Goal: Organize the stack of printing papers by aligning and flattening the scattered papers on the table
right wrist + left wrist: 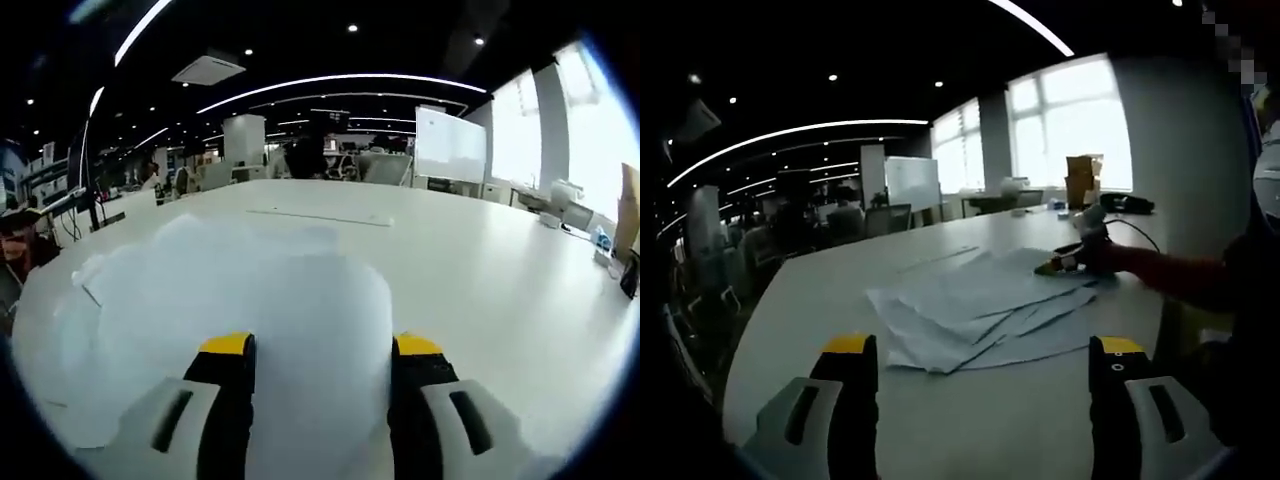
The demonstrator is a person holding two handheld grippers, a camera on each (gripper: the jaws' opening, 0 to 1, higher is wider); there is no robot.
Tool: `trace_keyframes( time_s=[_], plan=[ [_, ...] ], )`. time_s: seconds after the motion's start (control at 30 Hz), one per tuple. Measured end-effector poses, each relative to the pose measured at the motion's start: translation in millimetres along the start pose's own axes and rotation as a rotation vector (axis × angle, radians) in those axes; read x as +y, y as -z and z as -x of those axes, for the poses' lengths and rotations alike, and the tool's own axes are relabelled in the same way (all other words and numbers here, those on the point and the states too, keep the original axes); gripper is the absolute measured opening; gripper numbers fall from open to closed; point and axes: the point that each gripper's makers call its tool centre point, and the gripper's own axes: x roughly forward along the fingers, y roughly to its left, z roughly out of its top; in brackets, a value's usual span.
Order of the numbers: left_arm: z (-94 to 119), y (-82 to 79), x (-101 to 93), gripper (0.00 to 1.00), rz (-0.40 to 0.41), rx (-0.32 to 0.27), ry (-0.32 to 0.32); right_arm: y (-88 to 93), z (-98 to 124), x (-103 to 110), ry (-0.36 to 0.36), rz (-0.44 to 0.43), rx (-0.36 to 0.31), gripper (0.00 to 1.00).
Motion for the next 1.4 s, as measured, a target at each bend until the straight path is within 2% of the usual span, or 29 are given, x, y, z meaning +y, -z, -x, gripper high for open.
trace_keyframes(
  time_s=[0.1,0.37,0.57,0.73,0.83,1.17,1.27,1.4],
  plan=[
    [-0.1,-0.4,-0.4,0.89,-0.001,-0.001,0.001,0.0,-0.1,0.4,0.002,-0.002,-0.001,0.46],
    [-0.6,0.3,-1.4,0.89,-0.001,-0.001,-0.001,-0.7,4.0,20.3,-0.046,0.034,-0.016,0.27],
    [-1.1,0.2,-1.5,0.89,-0.002,0.001,-0.002,-1.6,11.2,33.9,-0.060,0.068,-0.026,0.20],
    [-1.9,0.0,-2.6,0.89,-0.004,0.002,0.000,-1.2,18.2,44.5,-0.060,0.066,-0.026,0.19],
    [-2.2,-0.3,-3.4,0.89,-0.007,0.003,0.001,-1.4,16.6,42.1,-0.061,0.040,-0.020,0.18],
    [-1.5,-2.4,-3.3,0.89,-0.011,0.002,0.000,-1.5,21.7,53.1,-0.055,0.053,-0.020,0.17],
    [-1.0,-2.7,-2.3,0.89,-0.012,0.003,-0.003,-3.0,16.8,47.2,-0.055,0.063,-0.019,0.17],
    [-0.7,-3.2,-1.9,0.89,-0.011,0.000,-0.004,-3.3,18.8,46.9,-0.051,0.054,-0.017,0.10]
  ],
)
